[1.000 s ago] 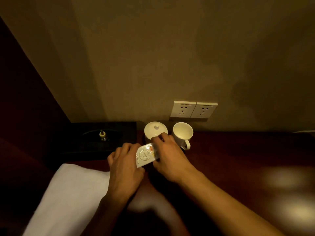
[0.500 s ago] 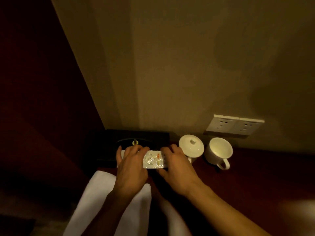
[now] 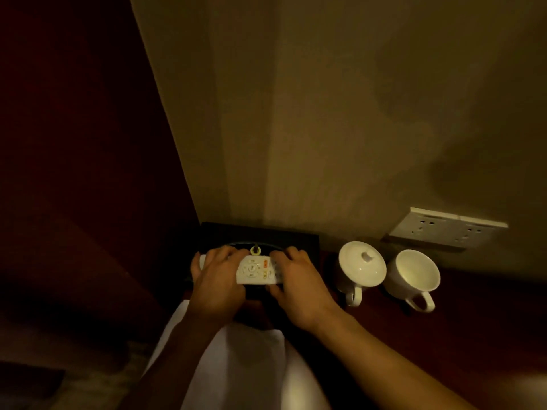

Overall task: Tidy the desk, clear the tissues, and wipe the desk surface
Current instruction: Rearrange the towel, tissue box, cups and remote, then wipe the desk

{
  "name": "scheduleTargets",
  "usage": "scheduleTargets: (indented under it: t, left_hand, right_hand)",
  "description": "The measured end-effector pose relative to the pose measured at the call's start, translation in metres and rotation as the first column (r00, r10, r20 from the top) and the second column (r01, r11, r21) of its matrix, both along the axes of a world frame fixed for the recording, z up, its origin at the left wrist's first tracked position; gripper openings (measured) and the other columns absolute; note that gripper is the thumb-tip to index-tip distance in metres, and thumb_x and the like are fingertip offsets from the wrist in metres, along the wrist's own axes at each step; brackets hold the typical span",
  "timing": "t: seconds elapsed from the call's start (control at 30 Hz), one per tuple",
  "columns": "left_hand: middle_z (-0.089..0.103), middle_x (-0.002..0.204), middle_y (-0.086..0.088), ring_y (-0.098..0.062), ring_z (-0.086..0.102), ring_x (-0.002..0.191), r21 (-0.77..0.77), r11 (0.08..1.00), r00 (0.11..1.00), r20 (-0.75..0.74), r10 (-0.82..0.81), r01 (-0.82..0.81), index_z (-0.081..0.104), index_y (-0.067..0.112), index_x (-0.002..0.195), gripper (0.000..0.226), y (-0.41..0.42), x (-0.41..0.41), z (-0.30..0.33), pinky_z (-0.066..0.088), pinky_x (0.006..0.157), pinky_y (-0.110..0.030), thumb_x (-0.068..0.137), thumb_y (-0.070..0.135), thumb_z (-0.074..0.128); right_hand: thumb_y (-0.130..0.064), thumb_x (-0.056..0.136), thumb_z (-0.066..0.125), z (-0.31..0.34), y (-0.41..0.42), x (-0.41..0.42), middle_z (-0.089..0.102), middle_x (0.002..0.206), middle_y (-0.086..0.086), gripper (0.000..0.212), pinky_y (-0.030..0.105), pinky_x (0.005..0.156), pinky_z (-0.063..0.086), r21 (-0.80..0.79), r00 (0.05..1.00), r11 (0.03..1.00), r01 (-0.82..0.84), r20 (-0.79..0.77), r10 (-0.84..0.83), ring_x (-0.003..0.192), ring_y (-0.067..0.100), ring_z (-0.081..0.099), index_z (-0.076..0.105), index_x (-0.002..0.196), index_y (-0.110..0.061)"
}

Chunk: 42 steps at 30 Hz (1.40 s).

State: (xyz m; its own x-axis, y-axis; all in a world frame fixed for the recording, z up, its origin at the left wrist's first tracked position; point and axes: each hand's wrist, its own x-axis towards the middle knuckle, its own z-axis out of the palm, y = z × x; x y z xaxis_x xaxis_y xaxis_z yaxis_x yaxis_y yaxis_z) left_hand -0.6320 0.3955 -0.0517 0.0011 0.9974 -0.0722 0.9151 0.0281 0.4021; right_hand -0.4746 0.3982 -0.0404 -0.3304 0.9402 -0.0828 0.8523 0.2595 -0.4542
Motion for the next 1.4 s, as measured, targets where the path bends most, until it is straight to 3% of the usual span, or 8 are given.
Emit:
scheduleTargets:
  t: [0.17, 0.43, 0.67, 0.87, 1.17, 1.27, 1.4]
  left_hand:
    - [0.048, 0.126, 0.005, -0.017, 0.034, 0.125, 0.004, 1.0, 0.998, 0.07, 0.002, -0.002, 0.047, 0.035, 0.124, 0.046, 0.001, -0.003, -0.001, 0.009, 0.111, -0.043, 0.081, 0.023, 0.057]
    - [0.047, 0.122, 0.004, -0.018, 0.034, 0.124, 0.014, 1.0, 0.999, 0.041, 0.002, -0.003, 0.045, 0.037, 0.124, 0.049, 0.004, -0.002, -0.008, 0.01, 0.108, -0.043, 0.079, 0.023, 0.059]
    - [0.044, 0.13, 0.002, -0.019, 0.029, 0.13, 0.019, 1.0, 1.0, 0.006, 0.022, -0.022, 0.041, 0.033, 0.131, 0.055, -0.001, 0.002, -0.008, 0.001, 0.113, -0.049, 0.079, 0.025, 0.057]
    - [0.029, 0.146, -0.005, -0.025, 0.016, 0.139, 0.033, 0.995, 0.992, -0.081, 0.092, -0.09, 0.023, 0.026, 0.144, 0.077, -0.01, 0.018, -0.003, -0.002, 0.114, -0.054, 0.077, 0.022, 0.061]
    - [0.025, 0.149, -0.012, -0.031, 0.014, 0.14, 0.082, 0.993, 0.995, -0.042, 0.089, -0.085, 0.029, 0.018, 0.143, 0.076, -0.026, 0.044, 0.007, 0.006, 0.115, -0.051, 0.075, 0.02, 0.062]
    - [0.038, 0.143, -0.016, -0.034, 0.028, 0.134, 0.145, 0.986, 0.997, 0.043, 0.071, -0.077, 0.04, 0.014, 0.139, 0.068, -0.04, 0.059, 0.011, 0.021, 0.111, -0.053, 0.075, 0.012, 0.065]
    - [0.047, 0.138, -0.013, -0.033, 0.038, 0.129, 0.129, 0.992, 0.998, 0.066, 0.006, -0.014, 0.045, 0.014, 0.135, 0.057, -0.075, 0.077, 0.024, 0.033, 0.104, -0.047, 0.081, 0.02, 0.063]
  right_hand:
    - [-0.023, 0.083, 0.068, -0.004, 0.004, 0.002, 0.052, 0.122, 0.007, 0.052, 0.031, 0.092, 0.04, -0.072, 0.998, 0.997, 0.028, -0.055, -0.032, 0.112, 0.023, 0.042, 0.046, 0.13, -0.017]
    - [-0.022, 0.081, 0.071, -0.005, 0.006, 0.004, 0.054, 0.121, 0.006, 0.047, 0.024, 0.086, 0.034, -0.1, 0.995, 0.994, 0.051, -0.08, -0.059, 0.112, 0.021, 0.045, 0.05, 0.122, -0.016]
    - [-0.023, 0.081, 0.071, -0.006, 0.005, 0.005, 0.054, 0.124, 0.008, 0.05, 0.028, 0.093, 0.038, -0.101, 0.992, 0.993, 0.067, -0.097, -0.077, 0.113, 0.022, 0.046, 0.049, 0.125, -0.014]
    - [-0.022, 0.076, 0.075, -0.006, 0.002, 0.007, 0.055, 0.123, 0.007, 0.057, 0.036, 0.096, 0.045, -0.114, 0.982, 0.987, 0.109, -0.139, -0.124, 0.116, 0.024, 0.049, 0.049, 0.126, -0.014]
    - [-0.016, 0.077, 0.074, 0.002, -0.015, 0.027, 0.054, 0.124, 0.007, 0.055, 0.03, 0.097, 0.047, -0.146, 0.949, 0.979, 0.144, -0.26, -0.179, 0.115, 0.021, 0.054, 0.05, 0.126, -0.018]
    - [-0.02, 0.079, 0.072, 0.012, -0.03, 0.044, 0.054, 0.123, 0.006, 0.053, 0.031, 0.096, 0.048, -0.162, 0.957, 0.974, 0.158, -0.217, -0.191, 0.113, 0.021, 0.055, 0.05, 0.127, -0.016]
    - [-0.027, 0.081, 0.068, 0.034, -0.06, 0.082, 0.057, 0.117, 0.005, 0.041, 0.036, 0.089, 0.051, -0.117, 0.989, 0.985, 0.125, -0.061, -0.133, 0.107, 0.021, 0.057, 0.053, 0.118, -0.017]
